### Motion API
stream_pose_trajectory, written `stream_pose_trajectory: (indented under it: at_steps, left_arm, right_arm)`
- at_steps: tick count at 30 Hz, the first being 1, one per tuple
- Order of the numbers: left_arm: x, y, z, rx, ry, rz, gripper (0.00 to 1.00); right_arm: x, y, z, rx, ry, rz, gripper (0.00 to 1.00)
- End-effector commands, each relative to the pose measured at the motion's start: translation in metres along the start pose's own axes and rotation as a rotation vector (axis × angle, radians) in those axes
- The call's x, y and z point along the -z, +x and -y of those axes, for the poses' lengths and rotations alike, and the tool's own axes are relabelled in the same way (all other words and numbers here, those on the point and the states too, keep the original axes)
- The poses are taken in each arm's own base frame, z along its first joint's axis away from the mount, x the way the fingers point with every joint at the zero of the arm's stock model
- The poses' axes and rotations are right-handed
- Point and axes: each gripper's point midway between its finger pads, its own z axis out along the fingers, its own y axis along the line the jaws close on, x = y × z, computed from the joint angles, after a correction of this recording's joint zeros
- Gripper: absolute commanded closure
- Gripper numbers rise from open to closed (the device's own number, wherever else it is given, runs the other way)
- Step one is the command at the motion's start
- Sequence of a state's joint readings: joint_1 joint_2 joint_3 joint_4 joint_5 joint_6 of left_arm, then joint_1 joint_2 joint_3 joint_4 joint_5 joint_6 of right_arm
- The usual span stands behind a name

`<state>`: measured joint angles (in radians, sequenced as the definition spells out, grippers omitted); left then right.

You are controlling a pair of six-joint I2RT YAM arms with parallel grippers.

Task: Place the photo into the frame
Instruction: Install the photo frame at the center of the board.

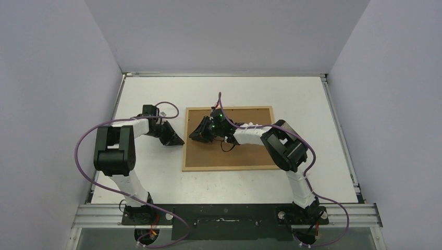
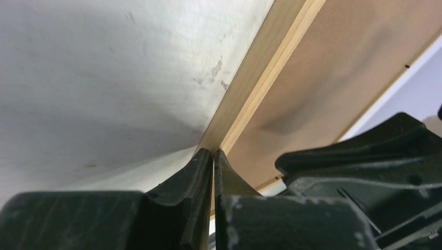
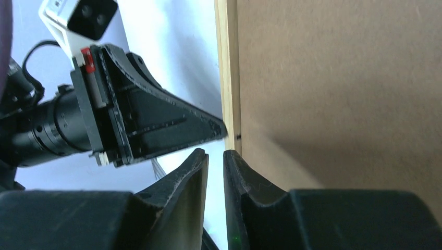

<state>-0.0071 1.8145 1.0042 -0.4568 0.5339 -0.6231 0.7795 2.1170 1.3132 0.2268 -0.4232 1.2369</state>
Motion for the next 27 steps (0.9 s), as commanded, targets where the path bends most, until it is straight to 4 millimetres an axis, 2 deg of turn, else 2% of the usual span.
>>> stream_pose_trajectory:
  at_steps: [1, 7, 21, 27]
  left_arm:
    - [-0.012, 0.031, -0.003, 0.045, 0.012, -0.062, 0.98]
    - [-0.013, 0.036, -0.011, 0.053, -0.007, -0.067, 0.98]
    - [-0.017, 0.037, -0.024, 0.049, -0.066, -0.085, 0.98]
    - [-0.018, 0.037, -0.026, 0.048, -0.074, -0.083, 0.98]
  right_arm:
    - [0.004, -0.013, -0.022, -0.006, -0.074, 0.056, 0.81]
    - [-0.006, -0.006, -0.019, -0.033, -0.093, 0.026, 0.82]
    - [-0.019, 0.021, -0.005, -0.039, -0.072, -0.052, 0.91]
    - [-0.023, 0.026, 0.015, -0.03, 0.007, -0.065, 0.93]
